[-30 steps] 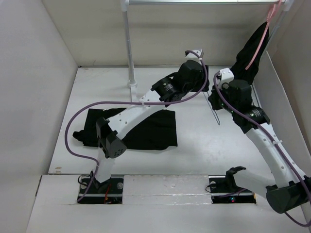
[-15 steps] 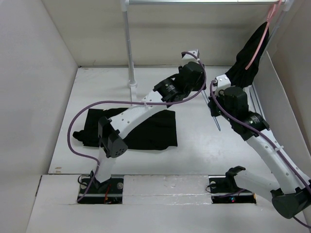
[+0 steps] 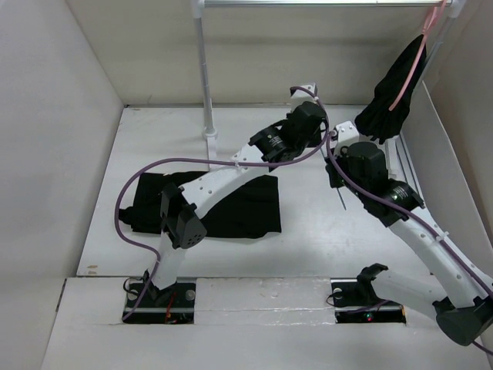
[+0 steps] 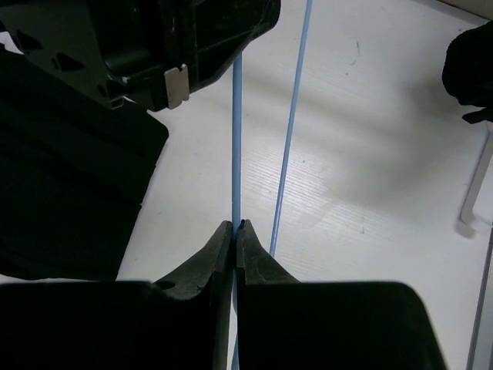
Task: Place the trousers on the hanger
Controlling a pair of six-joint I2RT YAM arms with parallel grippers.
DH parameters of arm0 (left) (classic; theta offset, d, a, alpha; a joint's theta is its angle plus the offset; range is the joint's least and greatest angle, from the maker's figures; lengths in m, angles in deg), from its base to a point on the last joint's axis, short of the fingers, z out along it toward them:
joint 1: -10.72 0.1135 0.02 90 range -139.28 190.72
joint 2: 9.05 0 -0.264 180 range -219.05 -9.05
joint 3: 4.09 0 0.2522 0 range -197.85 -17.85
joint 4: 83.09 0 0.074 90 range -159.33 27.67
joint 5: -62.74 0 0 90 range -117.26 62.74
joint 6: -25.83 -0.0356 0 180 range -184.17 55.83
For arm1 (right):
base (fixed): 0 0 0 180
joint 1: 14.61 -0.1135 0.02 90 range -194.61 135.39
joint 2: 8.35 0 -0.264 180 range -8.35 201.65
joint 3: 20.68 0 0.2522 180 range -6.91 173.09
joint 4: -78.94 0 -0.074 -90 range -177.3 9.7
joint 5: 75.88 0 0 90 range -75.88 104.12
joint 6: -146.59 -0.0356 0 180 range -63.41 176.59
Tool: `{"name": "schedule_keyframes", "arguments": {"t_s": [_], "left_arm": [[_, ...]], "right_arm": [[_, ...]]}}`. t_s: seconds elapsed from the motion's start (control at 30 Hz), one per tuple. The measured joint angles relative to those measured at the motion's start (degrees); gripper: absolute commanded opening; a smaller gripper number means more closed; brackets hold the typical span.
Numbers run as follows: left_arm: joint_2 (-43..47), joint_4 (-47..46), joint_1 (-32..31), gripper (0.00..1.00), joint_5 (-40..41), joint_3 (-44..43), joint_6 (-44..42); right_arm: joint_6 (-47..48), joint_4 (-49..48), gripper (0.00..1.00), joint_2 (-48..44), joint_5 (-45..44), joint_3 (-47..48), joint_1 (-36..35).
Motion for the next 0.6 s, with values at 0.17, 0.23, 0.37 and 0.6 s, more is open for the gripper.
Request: {"name": "schedule_keyframes", "arguments": {"t_s": [0.17, 0.23, 0.37, 0.6], "left_arm": [[0.0, -0.6, -0.1, 0.00, 0.2, 0.0, 1.1], [0.0, -1.1, -0.2, 0.00, 0.3, 0.1, 1.3], [1.0, -3.3, -0.2, 0.00, 0.4, 4.3, 1.6], [10.6, -9.0, -0.2, 0.00, -0.5, 26.9, 5.6]], "right_arm": [[-1.4, 0.2, 0.00, 0.2, -1.7, 0.0, -1.6], [-1.8, 0.4, 0.25, 0.3, -2.1, 0.0, -1.6], [-1.7, 1.6, 0.58, 0.2, -0.9, 0.0, -1.7], [0.2, 4.3, 0.33, -3.5, 9.9, 0.0, 7.1]]}}
